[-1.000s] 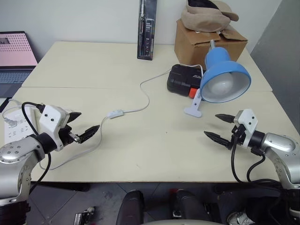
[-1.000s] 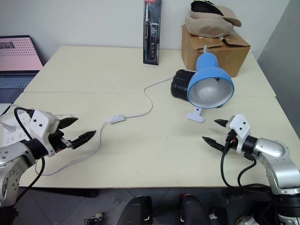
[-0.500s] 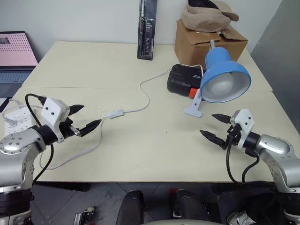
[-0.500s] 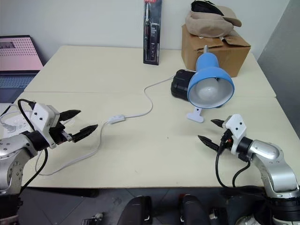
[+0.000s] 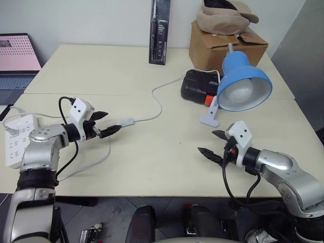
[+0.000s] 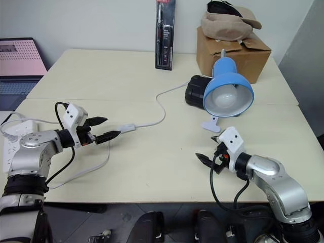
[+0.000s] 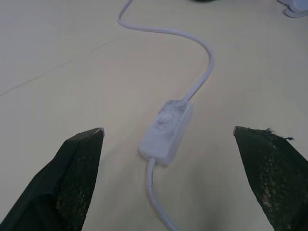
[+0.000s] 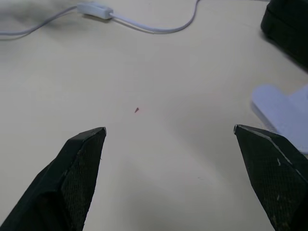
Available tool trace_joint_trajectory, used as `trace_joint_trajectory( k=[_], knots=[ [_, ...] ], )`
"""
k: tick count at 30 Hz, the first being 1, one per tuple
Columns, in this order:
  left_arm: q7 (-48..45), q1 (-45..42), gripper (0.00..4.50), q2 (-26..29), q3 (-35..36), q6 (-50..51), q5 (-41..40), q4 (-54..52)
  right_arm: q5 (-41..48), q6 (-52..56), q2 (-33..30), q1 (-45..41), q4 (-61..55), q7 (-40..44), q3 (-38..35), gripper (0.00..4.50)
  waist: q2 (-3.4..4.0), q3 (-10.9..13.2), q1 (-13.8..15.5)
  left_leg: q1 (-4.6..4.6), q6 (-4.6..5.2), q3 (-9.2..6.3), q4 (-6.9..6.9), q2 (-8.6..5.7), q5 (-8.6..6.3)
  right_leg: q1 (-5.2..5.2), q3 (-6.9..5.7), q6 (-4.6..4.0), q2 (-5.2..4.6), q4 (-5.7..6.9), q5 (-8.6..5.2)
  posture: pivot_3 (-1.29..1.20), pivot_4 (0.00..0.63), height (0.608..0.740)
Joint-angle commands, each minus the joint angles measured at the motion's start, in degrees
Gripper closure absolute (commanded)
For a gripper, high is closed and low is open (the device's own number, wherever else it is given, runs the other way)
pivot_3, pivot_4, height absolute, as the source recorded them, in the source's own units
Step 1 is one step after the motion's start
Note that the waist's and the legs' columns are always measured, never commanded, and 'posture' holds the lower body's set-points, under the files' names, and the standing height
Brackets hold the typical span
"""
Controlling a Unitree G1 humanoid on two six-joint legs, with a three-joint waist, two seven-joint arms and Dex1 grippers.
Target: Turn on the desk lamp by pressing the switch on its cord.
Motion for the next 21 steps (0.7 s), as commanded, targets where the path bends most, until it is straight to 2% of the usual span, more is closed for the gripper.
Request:
trace_joint_trajectory(
  k=[1, 6, 11, 14, 21],
  knots=[
    [-3.1, -5.3, 0.0, -1.0, -2.3, -3.0, 2.7, 7.8, 1.2, 2.1, -0.3, -1.7, -4.3, -1.3, -0.3, 0.03, -0.01, 0.0, 0.0, -0.03, 0.0, -0.01, 0.02, 0.0, 0.0, -0.01, -0.01, 0.01, 0.0, 0.0, 0.01, 0.0, 0.15, 0.74],
    [-4.9, -10.0, 0.0, -2.4, -4.2, -4.6, 5.4, 17.3, 2.1, 4.7, -0.2, -2.8, -6.7, -2.5, -0.3, 0.03, -0.04, 0.0, -0.1, -0.08, 0.01, -0.05, 0.04, 0.01, 0.0, -0.05, -0.05, 0.02, 0.04, 0.0, 0.01, 0.0, 0.15, 0.74],
    [-7.0, -11.4, 0.0, -2.5, -4.0, -4.7, 6.1, 20.6, 3.1, 6.4, 0.0, -3.2, -8.3, -3.7, -0.5, 0.03, -0.04, 0.0, -0.2, -0.15, 0.01, -0.12, 0.05, 0.03, 0.0, -0.07, -0.1, 0.01, 0.07, 0.02, 0.01, 0.0, 0.15, 0.74],
    [-8.9, -11.4, 0.43, -2.2, -4.3, -4.2, 6.6, 21.1, 4.8, 7.0, 0.4, -3.7, -9.5, -3.5, -0.8, 0.0, -0.04, 0.0, -0.2, -0.16, 0.01, -0.12, 0.09, 0.02, 0.0, -0.08, -0.11, 0.01, 0.05, 0.02, 0.01, 0.0, 0.15, 0.74],
    [-11.4, -10.7, 2.09, -1.5, -4.3, -3.4, 7.2, 20.0, 8.8, 7.7, 0.9, -4.5, -10.1, -3.4, -2.0, 0.0, -0.06, 0.0, -0.2, -0.18, 0.01, -0.15, 0.1, 0.02, 0.01, -0.07, -0.13, 0.01, 0.05, 0.02, 0.01, 0.0, 0.15, 0.74]
  ],
)
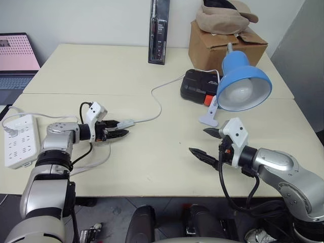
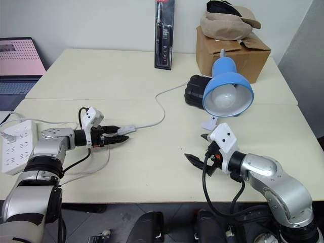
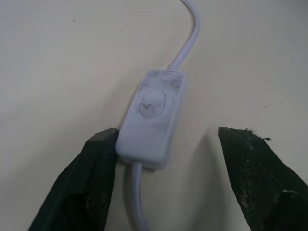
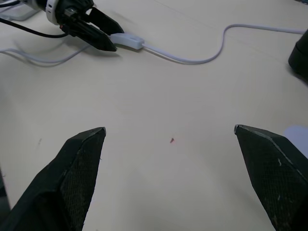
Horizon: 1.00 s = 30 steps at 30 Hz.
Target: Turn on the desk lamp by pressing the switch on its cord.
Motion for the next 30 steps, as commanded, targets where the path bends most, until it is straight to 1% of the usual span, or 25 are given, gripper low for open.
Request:
trace_joint_trajectory(
  k=[1, 4, 5, 6, 7, 9, 12, 14, 16, 19, 21, 23, 25, 28, 30],
  knots=[
    [-1.1, 0.1, 2.25, 1.1, 0.1, 0.2, 0.4, -1.2, 1.8, -0.4, -0.1, -1.0, -1.7, -0.2, -1.8, 0.0, 0.0, 0.0, 0.0, 0.0, 0.0, 0.0, 0.0, 0.0, 0.0, 0.0, 0.0, 0.0, 0.0, 0.0, 0.0, 0.0, 0.15, 0.74],
    [-1.5, 0.7, 2.88, 0.9, 0.4, 0.6, 0.1, -2.7, 2.2, -0.7, -0.2, -1.2, -1.3, -0.3, -1.7, 0.0, 0.0, 0.0, 0.0, 0.0, 0.0, 0.0, 0.01, 0.0, 0.0, 0.0, 0.0, 0.0, 0.0, 0.01, 0.0, 0.0, 0.15, 0.74],
    [-1.7, 0.8, 3.2, 0.8, 0.4, 0.7, -0.1, -3.2, 2.3, -0.8, -0.3, -1.3, -1.2, -0.3, -1.6, 0.0, 0.0, 0.0, 0.0, 0.0, 0.0, -0.01, 0.01, 0.01, 0.0, 0.0, 0.0, 0.0, 0.0, 0.01, 0.0, 0.0, 0.15, 0.74],
    [-1.9, 1.4, 3.36, 0.6, 0.5, 1.0, -0.5, -4.6, 2.3, -0.9, -0.4, -1.2, -1.1, -0.4, -1.6, 0.0, 0.0, 0.0, 0.0, 0.0, 0.0, -0.01, 0.01, 0.01, 0.0, 0.0, 0.0, 0.0, 0.0, 0.01, 0.0, 0.0, 0.15, 0.74],
    [-2.0, 1.9, 3.4, 0.4, 0.5, 1.0, -0.8, -6.1, 2.4, -1.0, -0.5, -1.3, -1.0, -0.4, -1.6, 0.0, 0.0, 0.0, 0.0, 0.0, 0.0, -0.01, 0.01, 0.0, 0.0, 0.0, 0.0, 0.0, 0.0, 0.01, 0.0, 0.0, 0.15, 0.74],
    [-2.1, 2.8, 3.41, 0.2, 0.7, 1.3, -1.1, -8.6, 2.6, -1.0, -0.5, -1.2, -0.8, -0.5, -1.7, 0.0, 0.0, 0.0, 0.0, 0.0, 0.0, -0.01, 0.01, 0.01, 0.0, 0.0, 0.0, 0.0, -0.01, 0.01, 0.0, 0.0, 0.15, 0.74],
    [-0.9, 4.2, 3.41, -0.6, 1.4, 2.6, -2.6, -16.2, 3.2, -0.7, 0.2, -0.6, -0.7, -1.1, -2.6, 0.0, 0.0, 0.0, 0.0, -0.02, 0.0, -0.01, 0.01, 0.01, 0.0, 0.0, 0.0, 0.0, -0.01, 0.02, 0.0, 0.0, 0.15, 0.74],
    [0.9, 4.4, 3.41, -2.0, 2.0, 6.2, -4.8, -24.0, 4.8, 0.4, 2.0, 0.6, -0.5, -2.6, -4.4, 0.0, -0.01, 0.0, 0.1, -0.02, 0.0, -0.02, 0.03, 0.01, 0.01, 0.0, 0.0, 0.0, -0.01, 0.02, 0.0, 0.0, 0.15, 0.74],
    [1.5, 4.9, 3.41, -3.1, 0.3, 7.6, -5.1, -31.8, 6.9, 2.0, 4.2, 2.2, -0.4, -4.4, -6.0, 0.0, -0.03, 0.0, 0.2, -0.04, 0.0, -0.07, 0.04, 0.01, 0.01, 0.02, -0.03, 0.0, -0.02, 0.02, 0.01, 0.0, 0.15, 0.74],
    [2.8, 5.2, 3.41, -4.1, -1.2, 9.9, -5.1, -37.3, 8.3, 3.4, 5.5, 3.0, -0.3, -6.0, -6.4, 0.0, -0.03, 0.0, 0.1, -0.05, -0.01, -0.04, 0.06, -0.01, 0.01, 0.04, 0.0, 0.02, -0.04, 0.02, 0.02, 0.0, 0.15, 0.74],
    [5.0, 4.5, 3.41, -7.0, -4.7, 12.5, -4.1, -43.1, 10.0, 4.4, 9.4, 4.5, 0.7, -8.9, -6.7, 0.0, -0.04, 0.0, 0.1, -0.03, 0.0, -0.02, 0.06, -0.02, 0.02, 0.04, 0.05, 0.04, -0.03, 0.03, 0.03, 0.0, 0.15, 0.74],
    [8.2, 4.1, 3.41, -10.2, -8.2, 15.0, -2.4, -47.3, 10.9, 2.5, 14.5, 6.0, 2.5, -11.0, -6.7, 0.0, -0.06, 0.0, 0.1, 0.03, 0.0, -0.06, 0.06, -0.01, 0.02, 0.1, 0.03, 0.04, -0.01, 0.06, 0.03, 0.0, 0.15, 0.74],
    [10.1, 4.2, 3.41, -11.9, -10.5, 15.4, -0.9, -48.8, 9.8, -0.8, 17.5, 6.8, 3.6, -11.7, -5.8, 0.0, -0.06, 0.0, 0.1, 0.03, 0.01, -0.06, 0.07, -0.02, 0.02, 0.1, 0.03, 0.05, -0.01, 0.07, 0.04, 0.0, 0.15, 0.74],
    [13.3, 3.7, 3.41, -15.1, -12.1, 16.1, -0.3, -49.1, 11.1, 0.4, 23.7, 7.2, 6.0, -16.9, -6.6, 0.0, -0.05, 0.0, -0.3, 0.06, 0.01, -0.03, 0.1, -0.03, 0.03, 0.1, 0.13, 0.1, 0.02, 0.08, 0.07, 0.0, 0.15, 0.74],
    [16.0, 3.1, 3.41, -17.3, -12.7, 16.6, 0.4, -48.0, 15.3, 3.5, 28.1, 6.8, 7.8, -20.3, -8.3, 0.0, -0.05, 0.0, -0.4, 0.13, 0.01, -0.03, 0.09, -0.02, 0.03, 0.1, 0.18, 0.12, 0.04, 0.11, 0.09, 0.0, 0.15, 0.74]
  ],
)
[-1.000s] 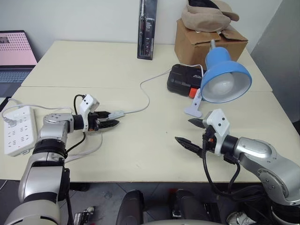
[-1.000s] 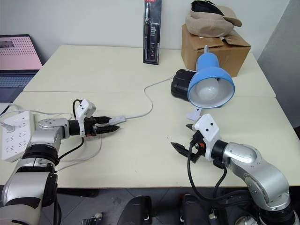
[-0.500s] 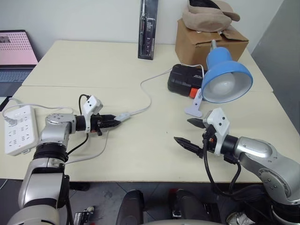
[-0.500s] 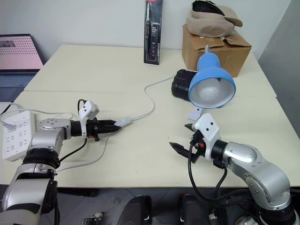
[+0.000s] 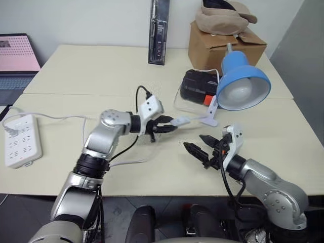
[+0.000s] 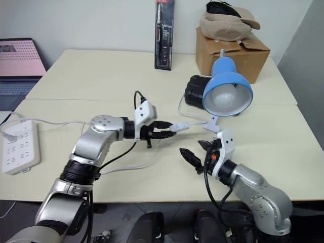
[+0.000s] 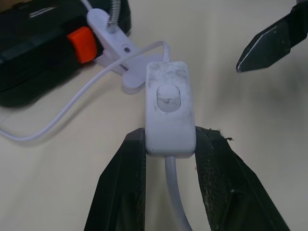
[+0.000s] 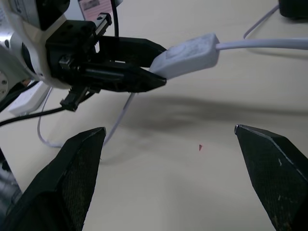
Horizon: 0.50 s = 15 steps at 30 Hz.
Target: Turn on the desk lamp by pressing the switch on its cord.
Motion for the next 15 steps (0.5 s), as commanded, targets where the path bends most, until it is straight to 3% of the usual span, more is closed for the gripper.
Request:
trace_joint_trajectory(
  k=[1, 8, 15],
  knots=[
    [4.9, -2.1, 3.41, -3.0, -0.7, 0.5, 1.3, -0.3, 7.3, 2.9, 6.7, -1.1, 2.1, -6.4, -3.3, 0.0, 0.0, 0.0, 0.1, 0.01, 0.0, -0.02, -0.01, 0.01, 0.0, 0.0, -0.02, 0.0, 0.0, 0.02, 0.0, 0.0, 0.15, 0.74],
    [7.8, -2.6, 3.41, -4.7, -1.0, 3.9, 1.6, -0.1, 19.1, 3.3, 16.7, -5.1, 8.9, -16.5, -9.0, 0.0, 0.01, 0.0, 0.1, 0.0, 0.01, 0.03, -0.03, -0.02, 0.0, 0.0, 0.06, 0.02, -0.02, -0.03, 0.02, 0.0, 0.15, 0.74],
    [7.5, -1.8, 3.41, -3.9, -0.2, 7.9, -0.2, -2.9, 25.3, -3.2, 17.6, -9.2, 15.3, -21.5, -9.4, 0.0, 0.02, 0.0, 0.0, -0.01, 0.01, 0.03, -0.04, -0.01, 0.0, 0.0, 0.06, 0.02, -0.01, -0.05, 0.02, 0.0, 0.15, 0.74]
  ],
)
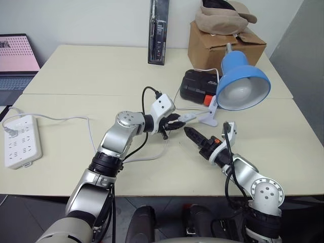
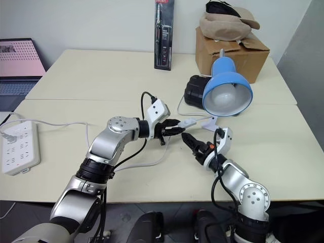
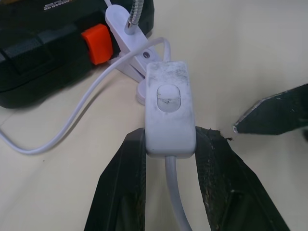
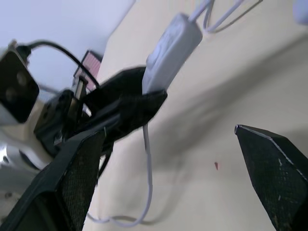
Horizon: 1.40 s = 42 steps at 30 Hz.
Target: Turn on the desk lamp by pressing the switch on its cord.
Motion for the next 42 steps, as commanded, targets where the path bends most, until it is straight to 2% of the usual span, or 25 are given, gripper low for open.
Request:
trace_joint_trajectory(
  k=[1, 11, 32, 38, 39, 42],
  knots=[
    [0.0, -0.1, 3.41, 0.5, 1.0, 2.2, -2.0, -4.4, 3.9, -4.1, 4.5, -2.6, 1.6, -1.6, -0.2, 0.0, 0.0, 0.0, 0.0, 0.0, 0.0, 0.0, 0.0, 0.0, 0.0, 0.0, 0.0, 0.0, 0.0, 0.01, 0.0, 0.0, 0.15, 0.74],
    [1.3, 0.7, 3.41, 1.0, 1.0, 5.0, -3.3, -6.9, 7.0, -9.5, 3.8, -5.9, 6.7, -2.0, 3.2, 0.0, 0.0, 0.0, 0.0, -0.01, 0.0, 0.0, -0.02, 0.0, 0.0, 0.0, 0.01, 0.01, 0.0, -0.01, 0.0, 0.0, 0.15, 0.74],
    [1.5, 1.1, 3.41, 1.7, 0.5, 5.9, -3.4, -9.0, 8.6, -11.5, 2.2, -6.1, 9.0, -2.6, 5.3, 0.0, 0.01, 0.0, 0.0, -0.02, 0.0, 0.0, -0.03, 0.01, 0.0, -0.01, 0.01, 0.01, -0.01, -0.04, 0.0, 0.0, 0.15, 0.74],
    [1.3, 0.9, 3.41, 1.8, 0.3, 5.6, -3.2, -8.9, 8.4, -11.6, 2.1, -6.2, 10.0, -2.8, 5.2, 1.06, 0.02, 0.0, 0.0, -0.02, 0.0, 0.0, -0.04, 0.01, 0.0, -0.01, 0.01, 0.01, 0.0, -0.04, 0.0, 0.0, 0.15, 0.74],
    [1.3, 0.8, 3.41, 1.6, 0.5, 5.8, -3.4, -8.8, 8.3, -11.6, 2.0, -6.2, 10.1, -2.8, 5.2, 1.41, 0.02, 0.0, 0.0, -0.02, 0.0, 0.0, -0.03, 0.01, 0.0, -0.01, 0.01, 0.01, -0.01, -0.04, 0.0, 0.0, 0.15, 0.74],
    [1.3, 0.9, 3.41, 1.7, 0.5, 5.8, -3.4, -8.8, 8.1, -11.8, 2.1, -6.1, 10.6, -2.7, 5.3, 2.02, 0.02, 0.0, 0.0, -0.02, 0.0, 0.0, -0.04, 0.01, 0.0, -0.01, 0.01, 0.01, -0.01, -0.04, 0.0, 0.0, 0.15, 0.74]
  ],
)
